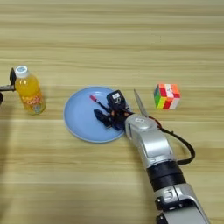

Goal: Move the objects on the table

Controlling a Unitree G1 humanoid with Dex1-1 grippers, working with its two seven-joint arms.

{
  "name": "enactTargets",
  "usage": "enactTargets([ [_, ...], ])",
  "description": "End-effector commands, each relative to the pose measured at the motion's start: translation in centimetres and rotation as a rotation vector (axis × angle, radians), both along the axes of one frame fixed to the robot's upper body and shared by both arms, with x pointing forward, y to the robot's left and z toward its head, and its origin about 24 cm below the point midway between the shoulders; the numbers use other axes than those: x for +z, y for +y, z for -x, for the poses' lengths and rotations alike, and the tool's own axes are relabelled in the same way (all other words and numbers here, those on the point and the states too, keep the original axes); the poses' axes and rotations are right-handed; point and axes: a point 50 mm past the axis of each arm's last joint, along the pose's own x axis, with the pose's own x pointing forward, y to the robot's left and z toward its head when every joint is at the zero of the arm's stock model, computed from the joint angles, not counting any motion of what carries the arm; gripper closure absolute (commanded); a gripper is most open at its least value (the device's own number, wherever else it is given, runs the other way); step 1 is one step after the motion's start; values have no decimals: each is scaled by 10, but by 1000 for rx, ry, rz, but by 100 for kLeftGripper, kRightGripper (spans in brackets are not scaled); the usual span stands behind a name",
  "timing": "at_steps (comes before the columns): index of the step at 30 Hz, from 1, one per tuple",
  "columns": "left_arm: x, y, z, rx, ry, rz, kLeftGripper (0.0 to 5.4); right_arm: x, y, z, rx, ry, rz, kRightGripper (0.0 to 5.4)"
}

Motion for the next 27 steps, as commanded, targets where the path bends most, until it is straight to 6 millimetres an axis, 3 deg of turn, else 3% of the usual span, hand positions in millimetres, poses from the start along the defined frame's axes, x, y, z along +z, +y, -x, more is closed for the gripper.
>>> enactTargets([
  [1,-2,-3,0,-7,13,-1,0,-17,-3,8,7,86,26,275],
  [22,-1,-4,1,-9,10,1,0,-17,-3,9,15,85,22,492],
  [27,-1,-3,1,-8,10,3,0,-17,-2,9,17,87,20,495],
])
